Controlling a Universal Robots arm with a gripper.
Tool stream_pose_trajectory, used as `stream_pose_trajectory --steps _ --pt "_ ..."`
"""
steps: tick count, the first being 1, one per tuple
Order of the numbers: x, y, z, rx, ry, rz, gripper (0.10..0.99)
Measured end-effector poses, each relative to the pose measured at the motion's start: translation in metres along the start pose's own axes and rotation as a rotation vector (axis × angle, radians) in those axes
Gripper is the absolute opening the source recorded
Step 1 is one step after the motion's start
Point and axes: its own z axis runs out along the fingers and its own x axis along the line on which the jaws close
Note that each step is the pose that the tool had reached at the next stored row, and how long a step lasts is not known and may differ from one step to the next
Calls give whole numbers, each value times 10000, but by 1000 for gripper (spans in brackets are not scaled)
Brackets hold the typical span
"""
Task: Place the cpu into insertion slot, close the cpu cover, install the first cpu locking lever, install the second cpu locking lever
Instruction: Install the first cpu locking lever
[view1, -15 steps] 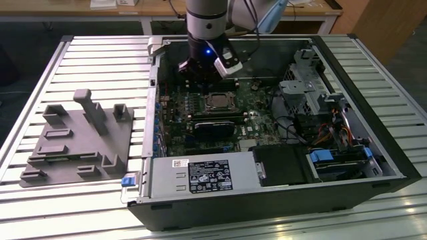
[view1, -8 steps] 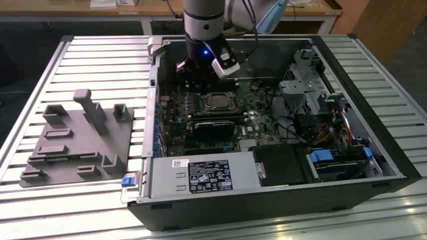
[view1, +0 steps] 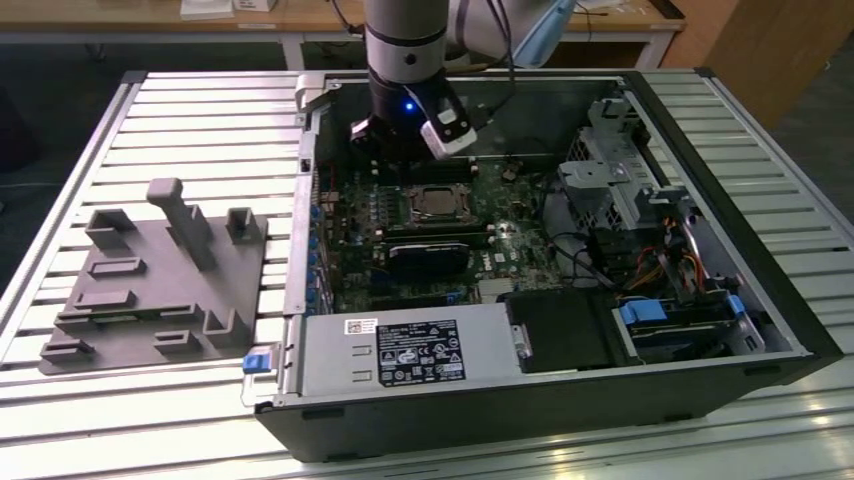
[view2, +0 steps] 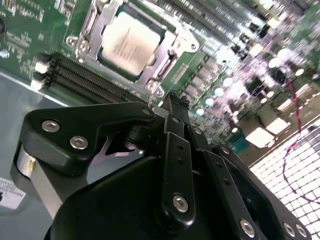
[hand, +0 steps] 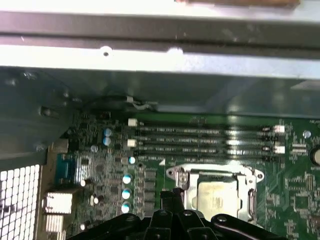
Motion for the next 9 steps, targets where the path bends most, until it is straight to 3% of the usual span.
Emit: stream_pose_trajectory --steps 5,9 --pt "34 0 0 -475 -10 4 106" --pt "57 -1 -1 -978 -24 9 106"
